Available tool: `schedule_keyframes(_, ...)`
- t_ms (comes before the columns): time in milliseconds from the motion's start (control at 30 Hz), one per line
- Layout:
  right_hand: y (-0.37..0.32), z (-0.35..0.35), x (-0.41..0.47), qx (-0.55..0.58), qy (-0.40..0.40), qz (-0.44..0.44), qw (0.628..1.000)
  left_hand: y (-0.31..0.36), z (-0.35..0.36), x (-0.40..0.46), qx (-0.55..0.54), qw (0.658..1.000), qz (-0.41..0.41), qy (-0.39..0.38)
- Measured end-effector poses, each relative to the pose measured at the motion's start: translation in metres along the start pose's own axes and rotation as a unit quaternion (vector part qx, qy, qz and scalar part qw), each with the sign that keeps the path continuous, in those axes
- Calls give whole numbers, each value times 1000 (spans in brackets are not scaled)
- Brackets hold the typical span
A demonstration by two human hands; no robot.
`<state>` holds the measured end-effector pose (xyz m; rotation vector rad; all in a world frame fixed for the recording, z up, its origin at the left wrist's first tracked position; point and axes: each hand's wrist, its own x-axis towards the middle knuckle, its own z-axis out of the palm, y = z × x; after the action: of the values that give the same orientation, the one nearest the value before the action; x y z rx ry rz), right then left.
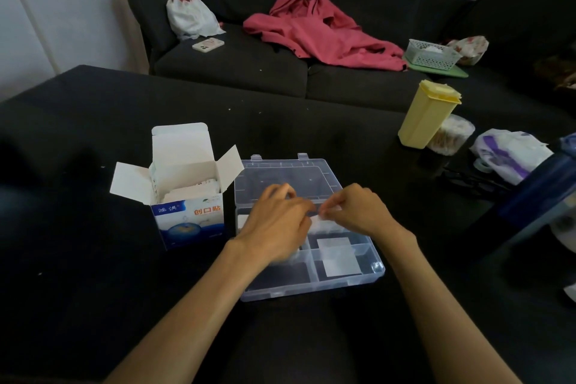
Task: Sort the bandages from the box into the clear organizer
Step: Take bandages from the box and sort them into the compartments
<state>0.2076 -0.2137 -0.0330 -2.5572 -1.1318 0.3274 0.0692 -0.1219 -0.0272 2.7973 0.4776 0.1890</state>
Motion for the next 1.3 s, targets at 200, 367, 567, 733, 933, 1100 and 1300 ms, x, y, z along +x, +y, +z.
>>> schedule_keyframes(200, 3, -13, -2, -34, -41, -6, 999, 1, 1, -1, 63, 997, 39, -13)
schedule_keyframes(367, 6, -33, -13, -73, -56, -40, 995, 0, 1, -2, 56, 997, 46, -15)
schedule_keyframes(567, 5, -26, -12, -94, -116, -2, 989, -8, -1, -8, 18, 998, 53, -19)
schedule_keyframes(733, 1, -47, -21, 51, -61, -2, 997, -12, -14, -23, -41, 997, 66, 28)
schedule_keyframes(933, -61, -63, -37, 156, 91, -157, 971, -34, -63, -68, -76, 947, -29, 310)
schedule_keyframes(1100, -135, -36, -33, 128, 84, -229, 961, -86, -81, -90, -81, 893, -282, 341)
schedule_keyframes(1300, -183, 4, -5, -61, 11, -245, 967, -117, -80, -92, -414, 818, -370, 152)
